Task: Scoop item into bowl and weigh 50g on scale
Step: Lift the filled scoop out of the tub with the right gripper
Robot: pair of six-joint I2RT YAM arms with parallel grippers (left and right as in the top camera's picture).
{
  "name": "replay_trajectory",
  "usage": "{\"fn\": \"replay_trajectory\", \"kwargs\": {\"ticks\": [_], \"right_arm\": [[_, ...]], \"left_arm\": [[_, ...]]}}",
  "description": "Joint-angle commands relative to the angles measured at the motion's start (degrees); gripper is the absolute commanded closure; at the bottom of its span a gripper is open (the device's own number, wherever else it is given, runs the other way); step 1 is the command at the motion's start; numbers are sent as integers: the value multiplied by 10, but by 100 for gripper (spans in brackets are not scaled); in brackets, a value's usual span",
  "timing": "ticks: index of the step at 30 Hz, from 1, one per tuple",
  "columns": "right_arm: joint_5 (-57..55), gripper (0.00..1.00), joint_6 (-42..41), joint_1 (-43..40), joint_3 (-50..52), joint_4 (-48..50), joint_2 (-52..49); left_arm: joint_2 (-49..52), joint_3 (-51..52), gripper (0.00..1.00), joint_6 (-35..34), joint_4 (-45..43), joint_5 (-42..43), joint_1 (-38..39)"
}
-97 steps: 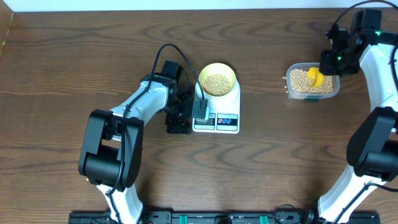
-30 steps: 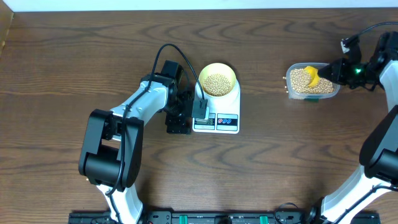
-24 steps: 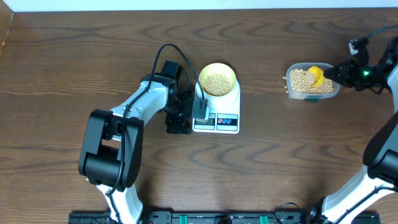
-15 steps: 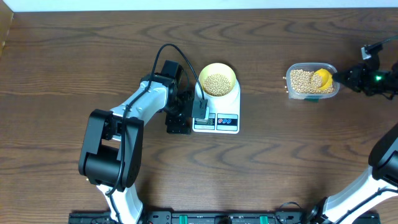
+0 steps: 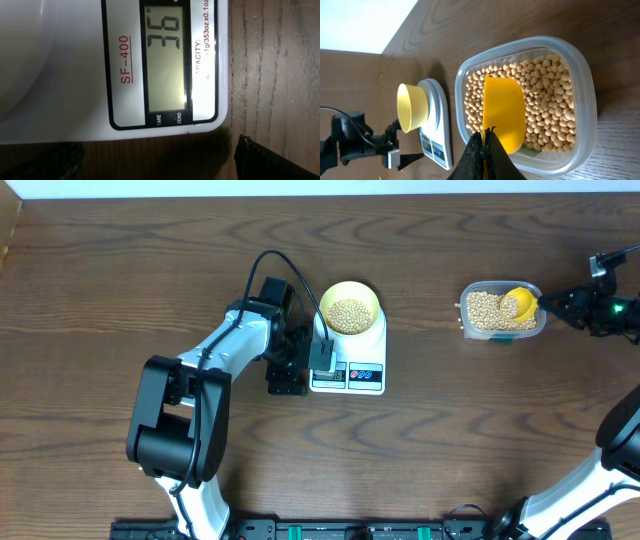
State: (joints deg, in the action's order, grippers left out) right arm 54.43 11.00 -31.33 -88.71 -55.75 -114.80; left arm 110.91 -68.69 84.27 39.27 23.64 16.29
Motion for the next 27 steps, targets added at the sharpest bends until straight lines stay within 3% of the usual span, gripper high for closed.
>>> {"fn": "replay_trajectory", "kwargs": {"ticks": [1,10,27], "right_arm": [[28,99,9,-3,0,-2,7],[35,99,8,-3,-1,-5,7],[151,99,8,35,-1,-6,7]], "left_arm": [[7,7,2,8,3,12,5],[7,7,2,8,3,12,5],[7,7,2,8,3,12,5]]}}
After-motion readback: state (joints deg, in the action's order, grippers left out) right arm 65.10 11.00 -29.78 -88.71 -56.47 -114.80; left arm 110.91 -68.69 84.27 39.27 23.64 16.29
